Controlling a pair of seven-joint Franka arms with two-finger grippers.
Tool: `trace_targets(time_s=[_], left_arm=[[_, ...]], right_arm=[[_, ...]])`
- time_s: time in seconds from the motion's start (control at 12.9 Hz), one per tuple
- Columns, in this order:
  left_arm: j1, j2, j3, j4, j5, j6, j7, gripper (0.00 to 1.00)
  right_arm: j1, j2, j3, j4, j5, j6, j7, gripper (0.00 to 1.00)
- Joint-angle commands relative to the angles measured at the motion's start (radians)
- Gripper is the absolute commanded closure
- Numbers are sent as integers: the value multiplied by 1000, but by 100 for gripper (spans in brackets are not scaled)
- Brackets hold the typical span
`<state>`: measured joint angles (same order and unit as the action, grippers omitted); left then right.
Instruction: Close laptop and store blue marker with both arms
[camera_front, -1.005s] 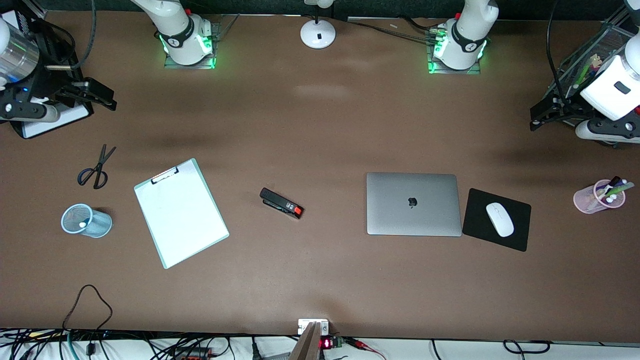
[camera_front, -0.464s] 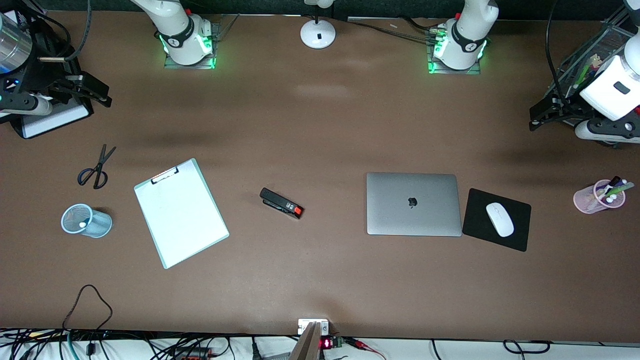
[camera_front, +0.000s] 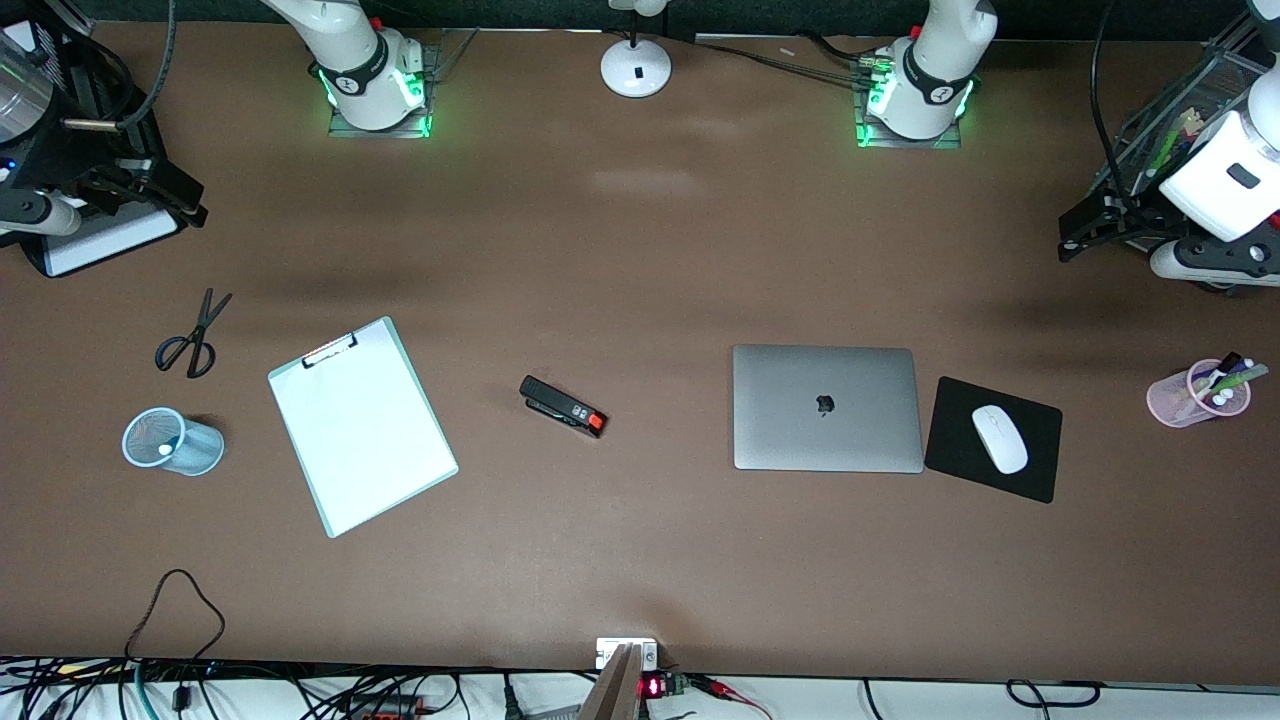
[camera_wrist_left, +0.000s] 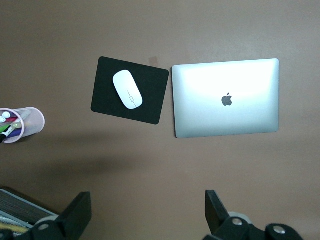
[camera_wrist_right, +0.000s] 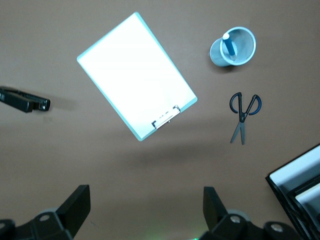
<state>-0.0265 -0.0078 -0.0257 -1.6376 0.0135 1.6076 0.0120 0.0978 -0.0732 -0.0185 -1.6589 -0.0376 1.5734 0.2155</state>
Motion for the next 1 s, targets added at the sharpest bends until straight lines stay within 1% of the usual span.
trace_targets(time_s=[0.0,0.93], left_arm=[[-7,-15,9,-11,-21,-6,-7,0],[-7,-15,9,-13,-21,-6,-7,0]], right_arm=[[11,-11,-1,-1,-16,13,35,0],[11,-5,-1,5,-4,46,31,0]])
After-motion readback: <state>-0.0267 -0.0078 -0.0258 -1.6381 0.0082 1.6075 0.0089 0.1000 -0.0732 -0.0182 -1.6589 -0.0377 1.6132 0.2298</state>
